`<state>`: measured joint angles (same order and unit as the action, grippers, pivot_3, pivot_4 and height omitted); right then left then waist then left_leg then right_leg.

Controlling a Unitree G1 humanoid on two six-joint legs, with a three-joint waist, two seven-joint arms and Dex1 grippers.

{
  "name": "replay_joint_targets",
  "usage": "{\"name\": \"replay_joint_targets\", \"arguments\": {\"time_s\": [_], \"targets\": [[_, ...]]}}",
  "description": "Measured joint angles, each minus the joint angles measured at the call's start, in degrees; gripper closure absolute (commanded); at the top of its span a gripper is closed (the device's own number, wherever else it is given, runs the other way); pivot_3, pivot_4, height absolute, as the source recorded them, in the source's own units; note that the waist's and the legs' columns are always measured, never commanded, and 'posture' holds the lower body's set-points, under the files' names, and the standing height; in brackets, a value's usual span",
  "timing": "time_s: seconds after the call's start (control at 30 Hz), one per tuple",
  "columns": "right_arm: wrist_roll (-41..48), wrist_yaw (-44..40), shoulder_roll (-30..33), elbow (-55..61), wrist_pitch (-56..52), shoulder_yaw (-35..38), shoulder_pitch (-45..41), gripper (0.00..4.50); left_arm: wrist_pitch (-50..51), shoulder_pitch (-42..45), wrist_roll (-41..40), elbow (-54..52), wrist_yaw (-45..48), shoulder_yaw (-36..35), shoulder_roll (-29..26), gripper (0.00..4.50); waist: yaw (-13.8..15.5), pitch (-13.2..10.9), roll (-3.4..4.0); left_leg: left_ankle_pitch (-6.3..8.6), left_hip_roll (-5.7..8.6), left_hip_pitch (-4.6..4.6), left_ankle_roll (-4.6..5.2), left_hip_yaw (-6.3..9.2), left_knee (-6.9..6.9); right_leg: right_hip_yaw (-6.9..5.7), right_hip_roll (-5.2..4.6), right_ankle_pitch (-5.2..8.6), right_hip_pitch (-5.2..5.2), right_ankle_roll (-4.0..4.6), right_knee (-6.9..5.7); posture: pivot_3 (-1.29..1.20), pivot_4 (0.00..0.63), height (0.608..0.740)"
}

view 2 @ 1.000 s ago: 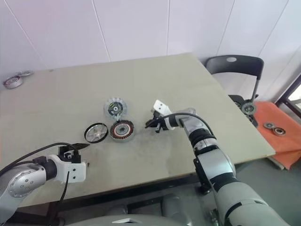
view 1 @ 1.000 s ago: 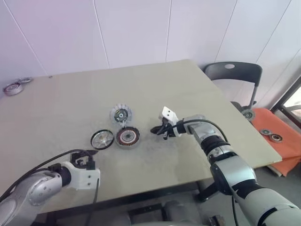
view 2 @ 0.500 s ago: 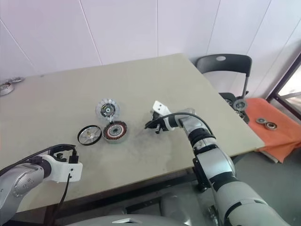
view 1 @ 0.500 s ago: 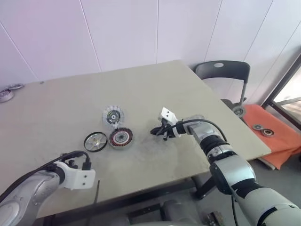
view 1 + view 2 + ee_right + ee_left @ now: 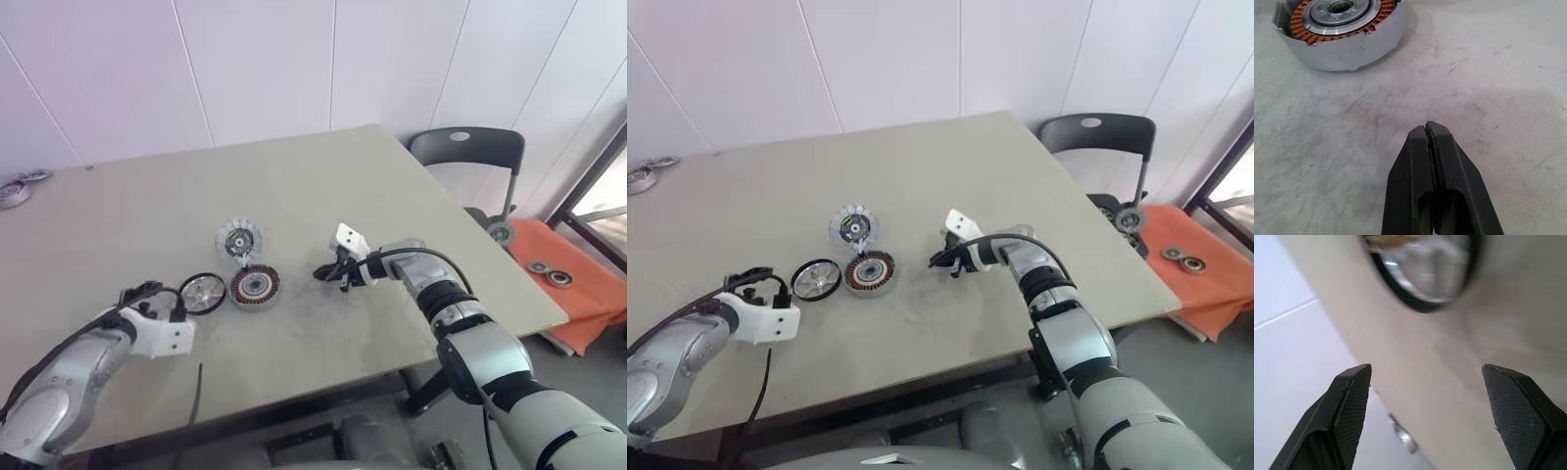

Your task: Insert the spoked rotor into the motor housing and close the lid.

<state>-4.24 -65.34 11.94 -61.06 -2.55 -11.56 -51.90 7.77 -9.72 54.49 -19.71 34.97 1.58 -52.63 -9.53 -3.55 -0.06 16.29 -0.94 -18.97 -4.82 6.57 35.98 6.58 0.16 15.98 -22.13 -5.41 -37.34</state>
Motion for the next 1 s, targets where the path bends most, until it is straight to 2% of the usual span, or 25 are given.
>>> {"name": "replay_joint_targets", "arguments": {"time_s": [0.1, 0.43, 0.67, 0.73, 0.83, 0.93, 1.0], "targets": [[0.0, 0.3, 0.0, 0.0, 0.0, 0.0, 0.0, 4.50, -1.2, 1.4, 0.0, 0.0, -2.9, 0.0, 1.5, 0.64, 0.5, 0.0, 0.00, 0.00, 0.00, -0.41, 0.00, 0.01, 0.01, -0.01, 0.00, -0.14, -0.45, 0.19, -0.04, 0.00, 0.000, 0.740], [0.0, 0.8, 0.0, -0.1, 0.1, 0.0, 0.0, 4.50, -3.5, -4.0, -2.2, -0.6, -0.5, -0.1, 1.7, 0.64, 0.9, 0.0, 0.01, 0.01, 0.01, -0.35, 0.03, 0.03, 0.08, -0.06, -0.01, -0.12, -0.31, 0.18, -0.03, 0.00, 0.000, 0.740], [0.0, 0.8, 0.0, -0.1, 0.1, 0.0, 0.0, 4.50, -3.4, -1.3, -1.6, -0.1, -4.9, 0.4, 6.7, 0.64, 1.1, 0.0, -0.01, 0.01, 0.03, -0.39, 0.03, 0.06, 0.16, -0.06, -0.02, -0.14, -0.29, 0.19, -0.04, 0.00, 0.000, 0.740], [0.0, 0.8, 0.0, -0.2, 0.1, 0.0, 0.0, 4.50, -1.8, 0.0, -5.2, -0.2, -6.1, -1.2, 11.9, 0.64, 1.2, 0.0, 0.02, 0.01, 0.04, -0.38, 0.03, 0.05, 0.15, -0.07, -0.04, -0.14, -0.28, 0.19, -0.04, 0.00, 0.000, 0.740], [0.0, 0.9, 0.0, -0.2, 0.1, 0.0, 0.0, 4.50, 1.4, 1.4, -16.6, -1.3, -7.7, -4.3, 23.3, 0.64, 1.4, 0.1, -0.07, 0.01, 0.04, -0.42, 0.03, 0.08, 0.18, -0.10, -0.08, -0.16, -0.28, 0.18, -0.05, 0.00, 0.000, 0.740], [0.0, 0.9, 0.1, -0.2, 0.2, 0.0, 0.1, 4.50, 8.4, 0.7, -34.7, -5.6, -6.4, -11.8, 36.7, 0.64, 1.4, 0.1, -0.14, 0.02, 0.04, -0.41, 0.03, 0.08, 0.18, -0.10, -0.09, -0.17, -0.28, 0.18, -0.08, 0.00, 0.000, 0.740], [-0.1, 1.0, 0.1, -0.3, 0.3, 0.0, 0.1, 4.50, 13.7, -2.7, -47.1, -10.2, -3.9, -15.1, 42.1, 0.64, 1.4, 0.2, -0.21, 0.02, 0.03, -0.40, 0.03, 0.11, 0.16, -0.11, -0.08, -0.17, -0.27, 0.17, -0.08, 0.00, 0.000, 0.740]]}}
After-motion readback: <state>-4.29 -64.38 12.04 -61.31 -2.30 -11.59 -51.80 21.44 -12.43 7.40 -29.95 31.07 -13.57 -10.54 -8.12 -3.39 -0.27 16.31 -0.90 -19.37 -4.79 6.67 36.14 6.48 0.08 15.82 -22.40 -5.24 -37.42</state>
